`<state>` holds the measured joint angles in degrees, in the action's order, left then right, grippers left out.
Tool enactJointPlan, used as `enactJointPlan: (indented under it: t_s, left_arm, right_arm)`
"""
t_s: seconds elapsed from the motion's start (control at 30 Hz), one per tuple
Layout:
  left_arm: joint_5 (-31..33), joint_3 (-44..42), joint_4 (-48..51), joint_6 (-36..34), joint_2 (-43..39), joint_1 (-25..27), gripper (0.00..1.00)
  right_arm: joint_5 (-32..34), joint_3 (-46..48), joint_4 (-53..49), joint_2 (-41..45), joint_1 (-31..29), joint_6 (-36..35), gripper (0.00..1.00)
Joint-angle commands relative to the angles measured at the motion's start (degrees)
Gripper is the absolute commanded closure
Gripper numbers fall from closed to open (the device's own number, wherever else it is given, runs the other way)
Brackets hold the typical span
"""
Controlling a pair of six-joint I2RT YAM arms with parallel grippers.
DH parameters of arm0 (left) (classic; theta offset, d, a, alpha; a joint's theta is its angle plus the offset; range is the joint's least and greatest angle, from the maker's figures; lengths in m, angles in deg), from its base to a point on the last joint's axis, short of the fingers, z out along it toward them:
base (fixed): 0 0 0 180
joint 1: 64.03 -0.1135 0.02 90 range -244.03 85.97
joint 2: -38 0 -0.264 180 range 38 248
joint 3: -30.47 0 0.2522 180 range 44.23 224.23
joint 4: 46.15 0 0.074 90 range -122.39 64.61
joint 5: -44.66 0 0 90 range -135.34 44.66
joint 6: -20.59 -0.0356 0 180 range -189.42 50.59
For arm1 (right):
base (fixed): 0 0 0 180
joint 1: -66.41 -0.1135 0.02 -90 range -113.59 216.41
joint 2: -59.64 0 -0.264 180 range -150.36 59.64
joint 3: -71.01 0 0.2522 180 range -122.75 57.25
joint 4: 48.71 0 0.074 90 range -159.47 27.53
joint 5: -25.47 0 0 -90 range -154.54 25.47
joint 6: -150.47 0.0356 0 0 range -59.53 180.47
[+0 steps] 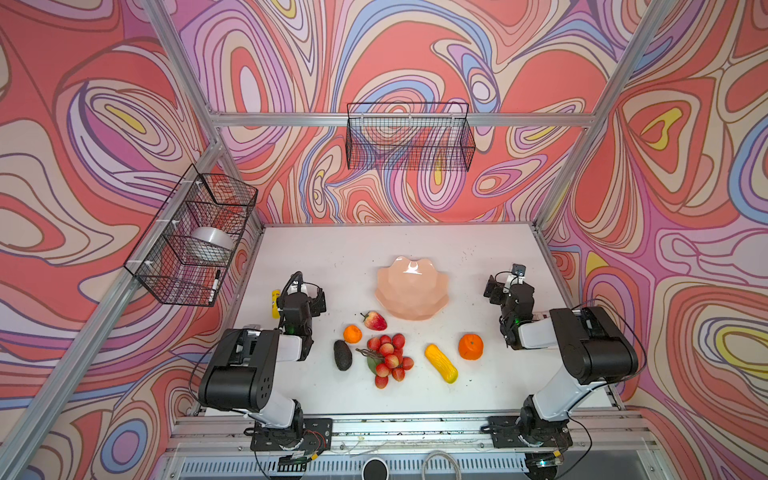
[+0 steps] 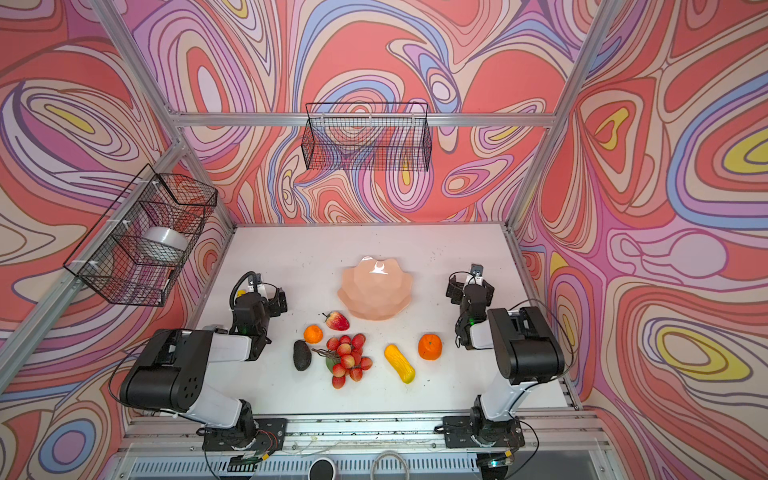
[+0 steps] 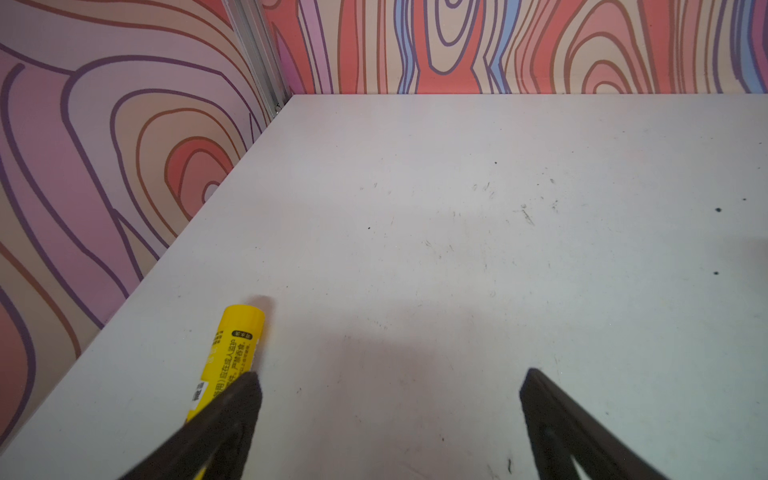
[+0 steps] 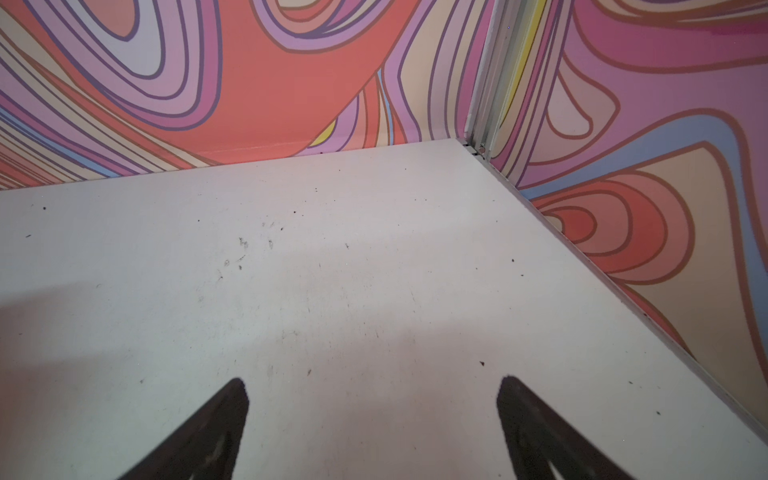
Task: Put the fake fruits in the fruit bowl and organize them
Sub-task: 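Raise both arms from rest and move the right gripper toward the yellow mango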
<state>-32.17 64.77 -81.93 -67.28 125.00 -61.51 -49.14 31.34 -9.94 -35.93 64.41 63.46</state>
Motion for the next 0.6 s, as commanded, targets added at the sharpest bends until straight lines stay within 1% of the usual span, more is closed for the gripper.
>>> enactJointPlan:
  t_s: [0.0,0.03,0.07,0.1,0.13,0.17,0.2,0.23,0.27,0.3,0.37,0.43,0.5,0.57]
  left_arm:
    - [3.32,3.32,11.31,0.35,-9.57,1.08,0.04]
    - [5.12,7.63,23.18,4.18,-13.68,1.17,0.02]
    - [6.64,12.51,32.54,8.82,-16.35,1.05,0.00]
    - [6.91,16.05,39.96,14.69,-18.87,1.21,0.00]
    - [6.61,19.70,46.61,19.96,-21.40,1.34,0.00]
    - [5.35,21.53,50.12,21.92,-23.37,1.27,0.00]
    - [2.14,22.08,51.28,21.38,-25.51,1.30,0.00]
    - [-1.10,21.61,51.31,19.28,-27.58,1.19,0.00]
    - [-2.59,21.12,51.86,18.27,-29.21,1.22,0.00]
    - [-2.94,20.70,53.27,18.30,-30.83,1.25,0.00]
    - [-1.96,20.38,57.15,19.12,-33.62,1.26,0.03]
    - [-2.07,20.09,59.25,19.13,-35.46,1.25,0.04]
    - [-1.59,20.39,60.28,19.77,-35.95,1.25,0.05]
    - [-1.59,21.39,60.82,19.58,-35.45,1.20,0.05]
  right_arm:
    - [5.37,-7.17,-18.16,10.23,-1.35,2.28,0.02]
    - [4.44,-11.02,-27.22,14.35,-1.42,6.79,0.02]
    - [3.31,-13.72,-31.64,16.99,-1.40,11.23,0.02]
    - [2.39,-16.04,-34.88,19.18,-1.34,17.49,0.02]
    - [-2.29,-18.42,-39.05,20.73,-1.25,19.89,0.01]
    - [-8.38,-19.98,-41.16,21.33,-1.18,17.43,0.02]
    - [-14.67,-20.22,-41.08,21.25,-1.17,14.19,0.02]
    - [-19.45,-21.01,-42.10,21.01,-1.22,13.78,0.02]
    - [-23.42,-22.72,-45.47,20.61,-1.25,14.80,0.05]
    - [-27.42,-24.76,-49.66,20.30,-1.42,15.40,0.11]
    - [-33.22,-27.45,-57.50,19.91,-3.17,15.93,0.16]
    - [-35.02,-29.54,-66.81,20.51,-6.86,14.84,0.18]
    - [-32.17,-30.18,-75.48,21.74,-12.87,13.01,0.19]
    - [-30.05,-29.50,-80.97,23.03,-18.86,12.48,0.20]
